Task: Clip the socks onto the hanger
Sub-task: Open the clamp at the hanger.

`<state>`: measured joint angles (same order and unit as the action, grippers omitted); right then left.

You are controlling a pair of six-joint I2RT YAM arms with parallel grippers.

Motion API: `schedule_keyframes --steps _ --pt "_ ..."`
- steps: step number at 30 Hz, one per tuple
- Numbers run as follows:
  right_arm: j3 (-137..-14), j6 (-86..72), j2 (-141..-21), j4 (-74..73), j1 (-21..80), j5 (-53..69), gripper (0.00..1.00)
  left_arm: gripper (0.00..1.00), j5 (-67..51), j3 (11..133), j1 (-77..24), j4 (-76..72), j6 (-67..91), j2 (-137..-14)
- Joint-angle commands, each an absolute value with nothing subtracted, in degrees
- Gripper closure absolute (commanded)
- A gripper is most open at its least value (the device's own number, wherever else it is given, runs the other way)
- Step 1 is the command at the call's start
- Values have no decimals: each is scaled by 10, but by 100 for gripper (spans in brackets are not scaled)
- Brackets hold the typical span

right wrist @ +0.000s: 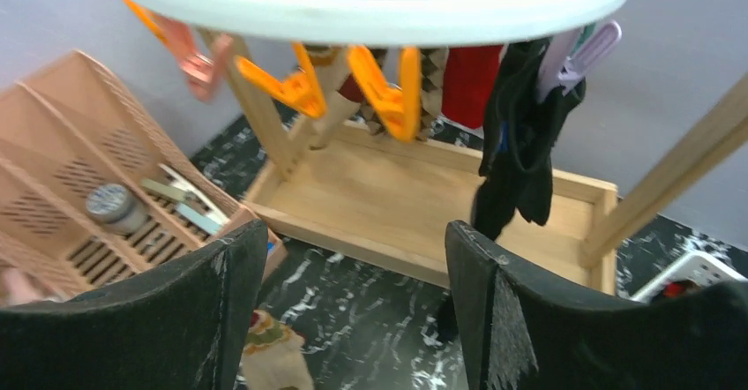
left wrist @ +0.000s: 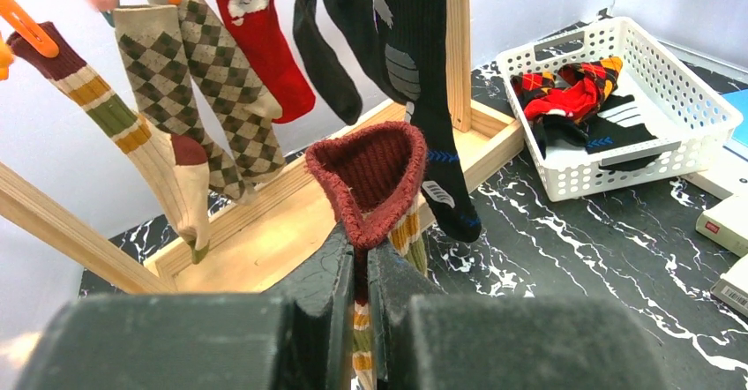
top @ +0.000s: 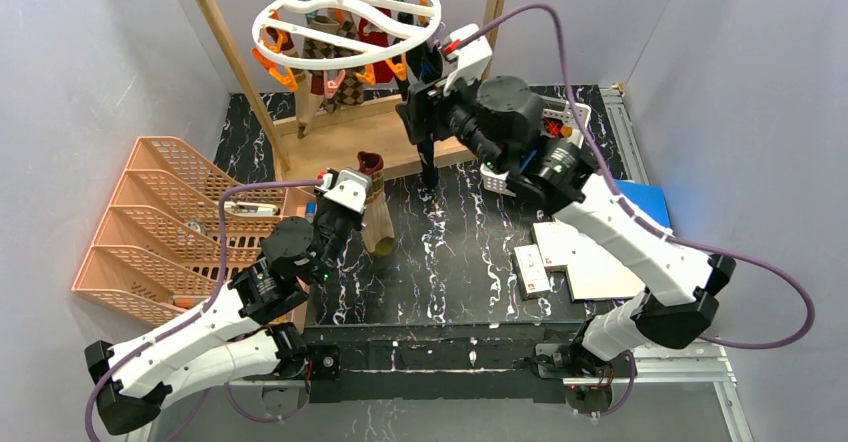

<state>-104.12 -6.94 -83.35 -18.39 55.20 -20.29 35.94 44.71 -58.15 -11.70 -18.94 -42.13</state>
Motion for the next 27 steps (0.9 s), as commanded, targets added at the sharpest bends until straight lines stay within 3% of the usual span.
schedule_keyframes --steps 1,11,27 --pt "-1013 18 -842 -104 555 -305 18 100 361 444 -584 -149 -190 -419" --pt "-997 46 -879 21 576 -281 13 100 372 436 -584 -150 -198 -410" --pt "-1057 34 -956 93 609 -289 20 100 389 422 -584 -114 -192 -360"
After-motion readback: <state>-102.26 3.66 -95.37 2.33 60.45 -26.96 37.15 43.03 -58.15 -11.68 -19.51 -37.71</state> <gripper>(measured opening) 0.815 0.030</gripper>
